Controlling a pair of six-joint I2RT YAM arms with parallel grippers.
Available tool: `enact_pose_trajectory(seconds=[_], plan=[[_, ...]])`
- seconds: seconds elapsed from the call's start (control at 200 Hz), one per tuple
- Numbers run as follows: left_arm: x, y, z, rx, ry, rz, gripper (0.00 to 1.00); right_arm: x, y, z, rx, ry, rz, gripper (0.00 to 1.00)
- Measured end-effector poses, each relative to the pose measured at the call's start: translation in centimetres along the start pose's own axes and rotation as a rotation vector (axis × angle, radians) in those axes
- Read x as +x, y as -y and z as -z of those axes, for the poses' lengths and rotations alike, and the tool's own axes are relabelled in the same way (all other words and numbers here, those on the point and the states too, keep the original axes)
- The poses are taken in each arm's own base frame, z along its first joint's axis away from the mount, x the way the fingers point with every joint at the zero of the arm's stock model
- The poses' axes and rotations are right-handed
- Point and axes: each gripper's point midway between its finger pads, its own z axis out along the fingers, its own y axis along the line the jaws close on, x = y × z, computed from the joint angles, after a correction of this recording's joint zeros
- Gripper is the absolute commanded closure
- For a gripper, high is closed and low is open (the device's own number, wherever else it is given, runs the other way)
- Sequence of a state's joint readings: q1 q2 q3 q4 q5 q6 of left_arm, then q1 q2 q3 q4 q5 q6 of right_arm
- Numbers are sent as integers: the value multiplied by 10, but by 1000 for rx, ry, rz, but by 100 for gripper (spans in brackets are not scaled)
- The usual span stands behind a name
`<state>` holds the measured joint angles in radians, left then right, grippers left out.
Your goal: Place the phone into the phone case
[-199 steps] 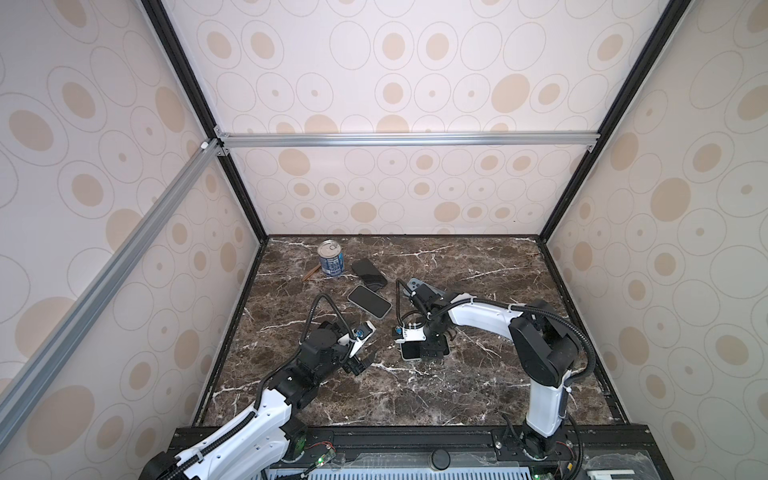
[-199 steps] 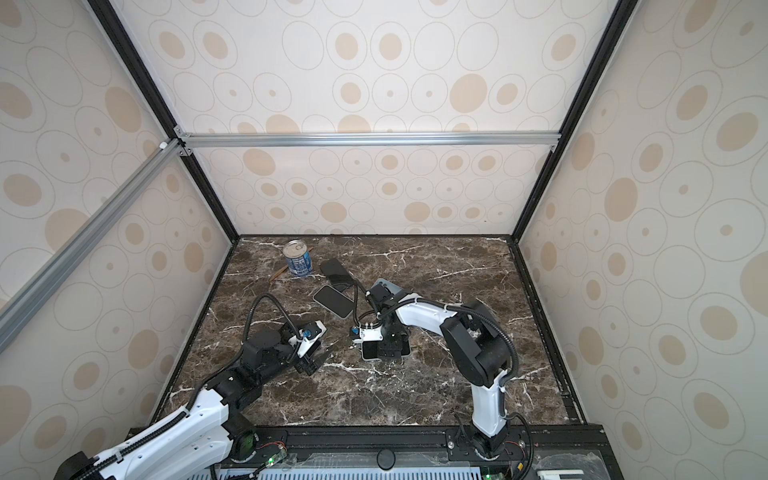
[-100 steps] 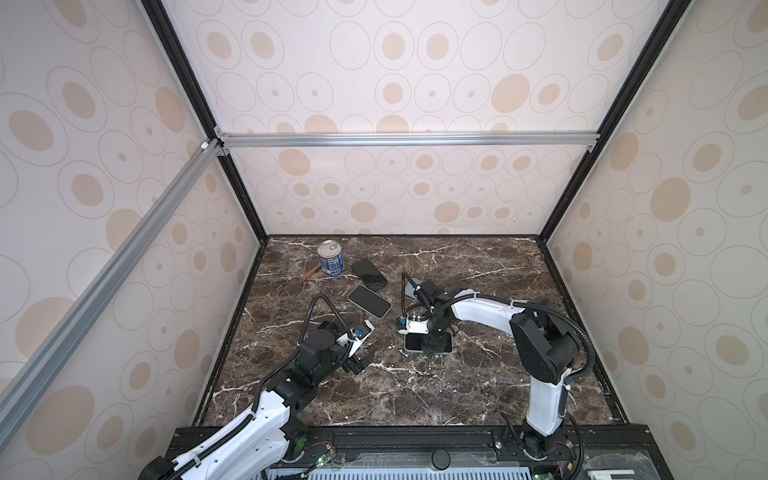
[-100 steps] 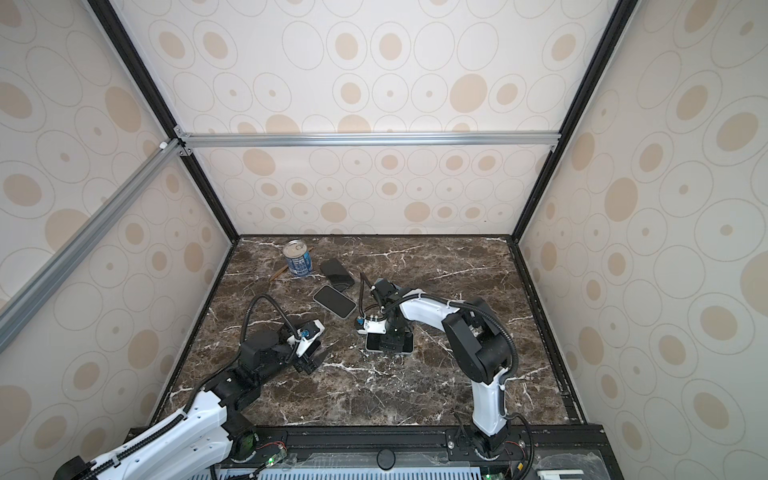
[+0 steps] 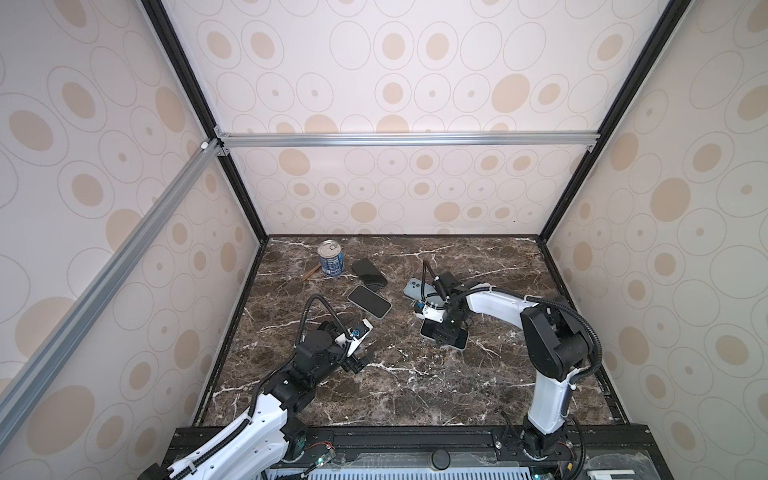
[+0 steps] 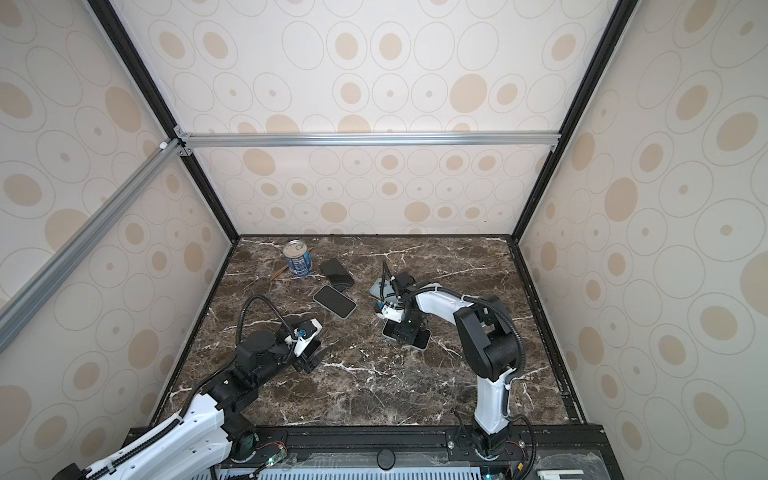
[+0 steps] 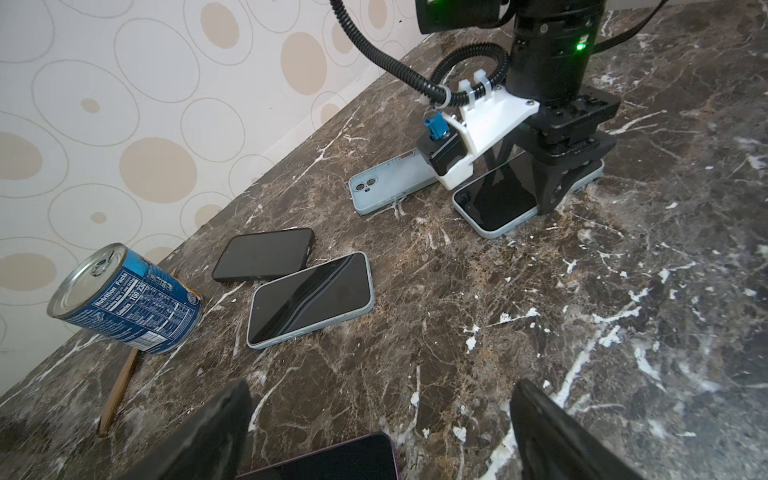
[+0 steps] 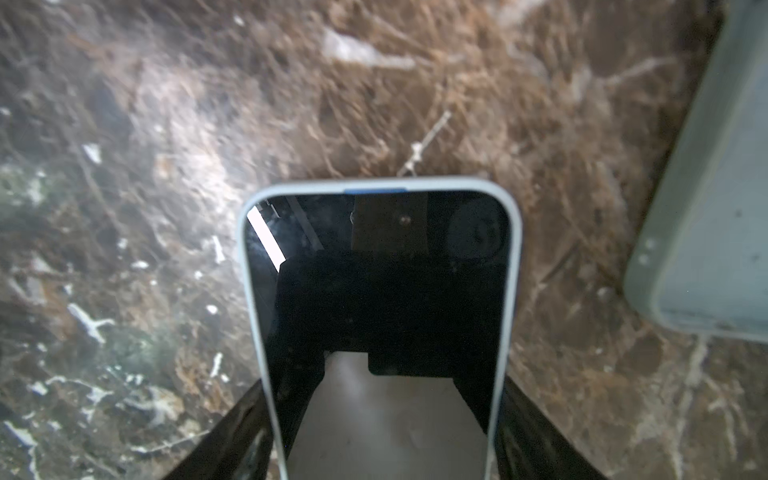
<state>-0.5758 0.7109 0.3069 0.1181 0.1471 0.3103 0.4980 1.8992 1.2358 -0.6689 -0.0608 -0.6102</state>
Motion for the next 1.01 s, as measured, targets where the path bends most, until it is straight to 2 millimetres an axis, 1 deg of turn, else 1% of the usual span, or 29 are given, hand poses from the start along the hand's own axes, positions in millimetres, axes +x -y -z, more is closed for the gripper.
enact_pose_trajectory(seconds=[0.235, 0.5, 0.65, 0.8, 0.835, 0.85, 0.87, 0.9, 0.93, 0.98, 1.005], plan=[[-2, -1, 1, -3, 9, 2, 3, 27, 25, 4, 39, -32, -159, 36], [0, 0, 0, 0, -2, 8, 4, 46, 47, 7, 62, -55, -314, 35], [1, -3, 0, -17, -8, 13, 4, 57, 68, 7, 65, -68, -430, 35], [4, -9, 0, -50, -21, 24, 4, 69, 96, 9, 79, -62, -535, 34], [5, -10, 0, -58, -25, 25, 4, 71, 100, 9, 81, -62, -550, 32], [5, -10, 0, -61, -28, 25, 4, 72, 102, 10, 82, -61, -558, 29], [6, -11, 0, -65, -31, 26, 4, 72, 104, 10, 82, -60, -565, 25], [7, -12, -1, -72, -36, 27, 4, 72, 107, 10, 82, -58, -576, 13], [8, -13, -1, -79, -41, 29, 4, 72, 110, 10, 83, -57, -584, 7], [9, -16, -1, -95, -50, 38, 5, 70, 114, 10, 86, -52, -597, 0], [10, -18, -1, -105, -54, 44, 5, 69, 115, 11, 89, -48, -608, 1]])
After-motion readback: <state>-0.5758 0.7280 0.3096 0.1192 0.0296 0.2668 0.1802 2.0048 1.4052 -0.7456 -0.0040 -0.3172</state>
